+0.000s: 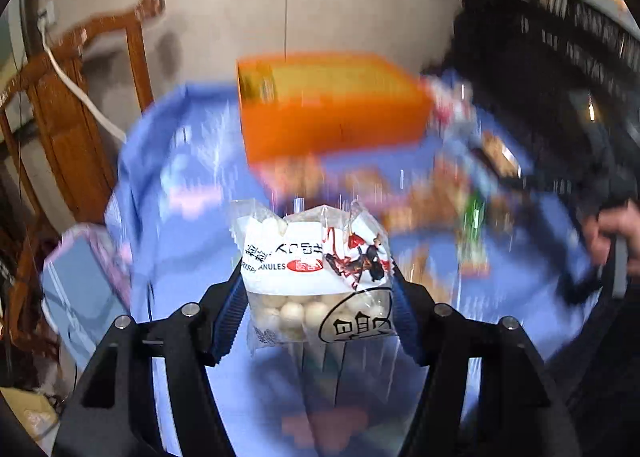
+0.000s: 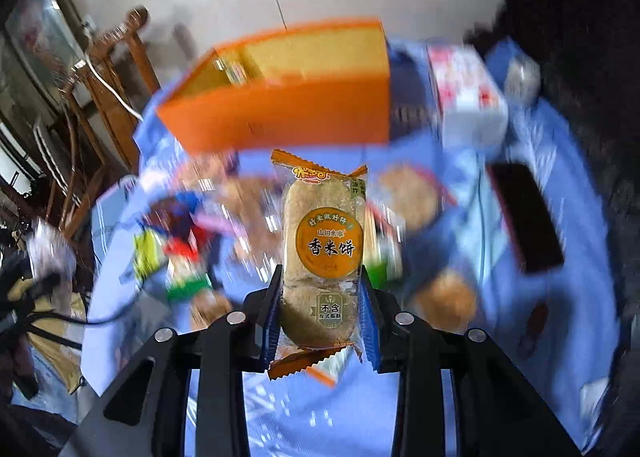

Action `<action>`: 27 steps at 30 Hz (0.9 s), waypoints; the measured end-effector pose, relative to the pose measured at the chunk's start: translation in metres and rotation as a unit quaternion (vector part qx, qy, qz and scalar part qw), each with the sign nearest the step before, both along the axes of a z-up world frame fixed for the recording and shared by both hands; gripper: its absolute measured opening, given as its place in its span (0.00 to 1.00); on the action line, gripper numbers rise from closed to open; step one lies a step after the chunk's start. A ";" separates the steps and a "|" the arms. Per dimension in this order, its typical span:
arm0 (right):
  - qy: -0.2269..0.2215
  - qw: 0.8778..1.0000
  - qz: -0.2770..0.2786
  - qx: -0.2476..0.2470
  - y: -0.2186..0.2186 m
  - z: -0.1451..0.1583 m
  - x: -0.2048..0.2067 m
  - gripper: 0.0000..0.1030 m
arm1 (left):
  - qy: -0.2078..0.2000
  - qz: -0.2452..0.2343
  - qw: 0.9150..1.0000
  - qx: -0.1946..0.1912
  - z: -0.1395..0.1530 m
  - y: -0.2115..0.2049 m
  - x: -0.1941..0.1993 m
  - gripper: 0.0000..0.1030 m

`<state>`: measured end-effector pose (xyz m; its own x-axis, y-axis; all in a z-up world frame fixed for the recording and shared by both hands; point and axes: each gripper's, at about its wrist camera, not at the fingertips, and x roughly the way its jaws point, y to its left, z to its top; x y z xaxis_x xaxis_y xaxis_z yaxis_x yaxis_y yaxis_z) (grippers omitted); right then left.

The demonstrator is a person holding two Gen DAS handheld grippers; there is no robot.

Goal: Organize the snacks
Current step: 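Place both packs into the orange box and open both grippers, then grasp the large bread loaf with the right gripper while the left grasps the blue cookie pack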

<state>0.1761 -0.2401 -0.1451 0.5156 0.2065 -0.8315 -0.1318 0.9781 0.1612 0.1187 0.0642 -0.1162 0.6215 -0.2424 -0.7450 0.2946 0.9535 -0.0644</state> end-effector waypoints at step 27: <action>-0.183 0.983 0.007 0.011 0.022 0.126 0.138 0.75 | -0.119 0.077 0.989 -0.039 0.109 -0.059 0.227 0.96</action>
